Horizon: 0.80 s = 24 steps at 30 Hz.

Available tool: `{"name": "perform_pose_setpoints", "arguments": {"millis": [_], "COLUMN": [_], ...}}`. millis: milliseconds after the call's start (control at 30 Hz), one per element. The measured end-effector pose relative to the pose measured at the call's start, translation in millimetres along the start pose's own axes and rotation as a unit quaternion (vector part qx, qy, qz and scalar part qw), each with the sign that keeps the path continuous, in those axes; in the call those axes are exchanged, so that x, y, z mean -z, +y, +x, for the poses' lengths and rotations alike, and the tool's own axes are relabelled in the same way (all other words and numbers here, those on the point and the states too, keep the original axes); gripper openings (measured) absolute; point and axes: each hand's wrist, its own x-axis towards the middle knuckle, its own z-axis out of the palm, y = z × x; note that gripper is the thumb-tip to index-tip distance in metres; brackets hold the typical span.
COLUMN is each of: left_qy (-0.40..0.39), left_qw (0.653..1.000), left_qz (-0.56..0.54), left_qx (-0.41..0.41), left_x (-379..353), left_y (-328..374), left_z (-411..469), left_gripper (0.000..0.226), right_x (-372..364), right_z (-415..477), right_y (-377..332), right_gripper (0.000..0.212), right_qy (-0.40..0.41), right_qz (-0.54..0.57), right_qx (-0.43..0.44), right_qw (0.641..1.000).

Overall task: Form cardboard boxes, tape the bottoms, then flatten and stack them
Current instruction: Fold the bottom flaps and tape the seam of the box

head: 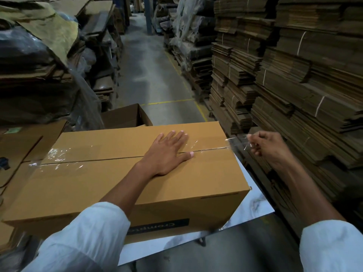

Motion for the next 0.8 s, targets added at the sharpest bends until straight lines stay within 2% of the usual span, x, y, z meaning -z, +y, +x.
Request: {"name": "perform_pose_setpoints", "arguments": {"millis": [200, 467, 667, 800], "left_qy": [0.003, 0.007, 0.009, 0.014], "left_qw": [1.0, 1.0, 1.0, 1.0], "left_qz": [-0.001, 0.002, -0.002, 0.012], "left_qx": [-0.003, -0.003, 0.001, 0.004], "left_x": [-1.3, -1.2, 1.6, 2.5], "left_y": [-0.3, 0.3, 0.4, 5.3], "left_z": [0.8, 2.6, 1.5, 3.1], "left_gripper": [0.082, 0.082, 0.08, 0.079], "right_x": [21.8, 35.0, 65.1, 65.4], "right_z": [-0.3, -6.8, -12.1, -27.4], "right_y": [6.5, 20.0, 47.9, 53.1], "right_gripper": [0.018, 0.02, 0.019, 0.024], "right_qy": [0.028, 0.016, 0.095, 0.059], "right_qz": [0.037, 0.033, 0.152, 0.179], "right_qx": [-0.018, -0.041, -0.084, -0.081], "right_qw": [0.999, 0.998, 0.98, 0.979]}}
